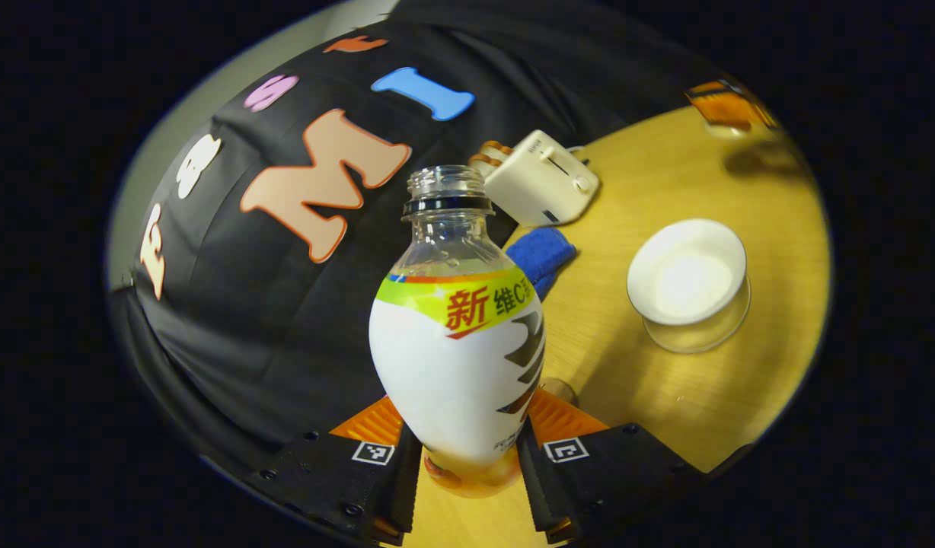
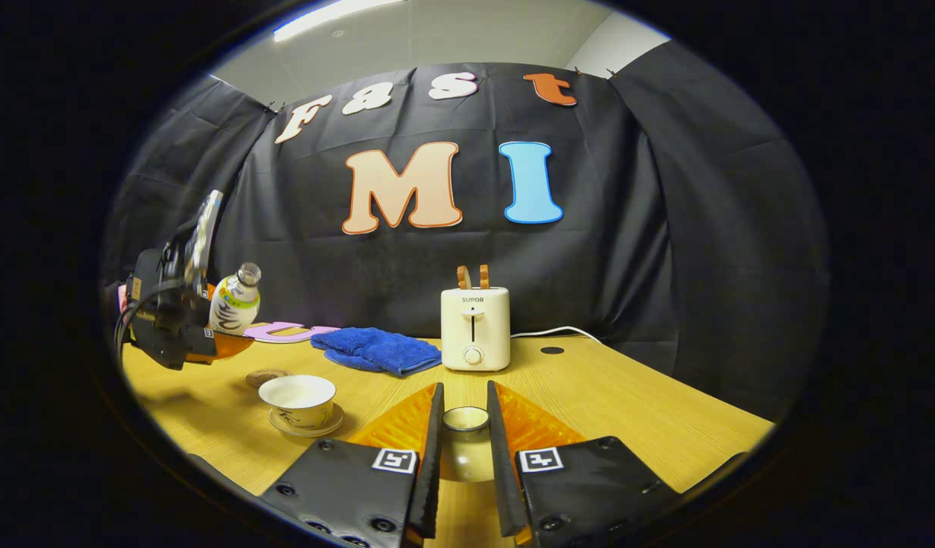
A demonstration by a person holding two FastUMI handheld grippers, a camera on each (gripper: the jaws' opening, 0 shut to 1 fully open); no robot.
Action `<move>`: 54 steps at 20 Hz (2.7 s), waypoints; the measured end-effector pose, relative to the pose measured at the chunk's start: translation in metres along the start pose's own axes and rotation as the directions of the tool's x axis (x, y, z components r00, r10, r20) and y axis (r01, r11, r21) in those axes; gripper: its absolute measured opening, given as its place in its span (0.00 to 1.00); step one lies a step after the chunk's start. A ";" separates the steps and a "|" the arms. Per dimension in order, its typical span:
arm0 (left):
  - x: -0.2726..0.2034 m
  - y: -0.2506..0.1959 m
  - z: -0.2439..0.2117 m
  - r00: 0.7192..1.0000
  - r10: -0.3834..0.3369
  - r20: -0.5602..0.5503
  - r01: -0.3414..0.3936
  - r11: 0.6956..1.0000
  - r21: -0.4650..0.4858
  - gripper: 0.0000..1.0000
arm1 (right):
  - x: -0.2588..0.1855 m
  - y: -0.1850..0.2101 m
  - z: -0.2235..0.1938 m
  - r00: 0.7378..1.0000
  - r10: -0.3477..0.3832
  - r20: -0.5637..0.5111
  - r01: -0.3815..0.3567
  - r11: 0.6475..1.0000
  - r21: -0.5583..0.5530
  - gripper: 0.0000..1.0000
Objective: Open the teacup lid with one hand, grasp the water bottle and pour water into the teacup with the other hand; after pouring, place the water bottle on the coaster and then close the teacup lid.
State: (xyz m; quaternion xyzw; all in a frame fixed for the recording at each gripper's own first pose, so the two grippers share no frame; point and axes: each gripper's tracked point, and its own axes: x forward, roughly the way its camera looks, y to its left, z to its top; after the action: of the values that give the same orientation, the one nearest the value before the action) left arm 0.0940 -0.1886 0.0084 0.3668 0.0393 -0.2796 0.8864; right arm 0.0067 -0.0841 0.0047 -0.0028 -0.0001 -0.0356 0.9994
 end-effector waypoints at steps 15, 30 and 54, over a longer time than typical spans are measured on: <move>0.027 0.021 0.010 0.976 0.081 0.202 0.067 0.773 -0.631 0.52 | 0.000 -0.002 0.000 1.000 -0.009 -0.001 0.009 1.000 -0.001 0.34; 0.050 0.006 -0.013 0.990 0.051 0.133 0.045 0.771 -0.635 0.59 | 0.000 -0.004 0.001 1.000 -0.026 0.001 0.026 1.000 -0.003 0.34; 0.013 0.009 -0.014 0.965 0.186 0.187 -0.015 0.747 -0.664 0.94 | 0.000 -0.004 0.001 1.000 -0.022 0.003 0.022 1.000 -0.002 0.34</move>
State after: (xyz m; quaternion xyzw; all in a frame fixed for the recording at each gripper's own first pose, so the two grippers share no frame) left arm 0.1111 -0.1803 0.0006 -0.0033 0.0069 -0.2418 0.9703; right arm 0.0068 -0.0880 0.0053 -0.0037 -0.0013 -0.0465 0.9989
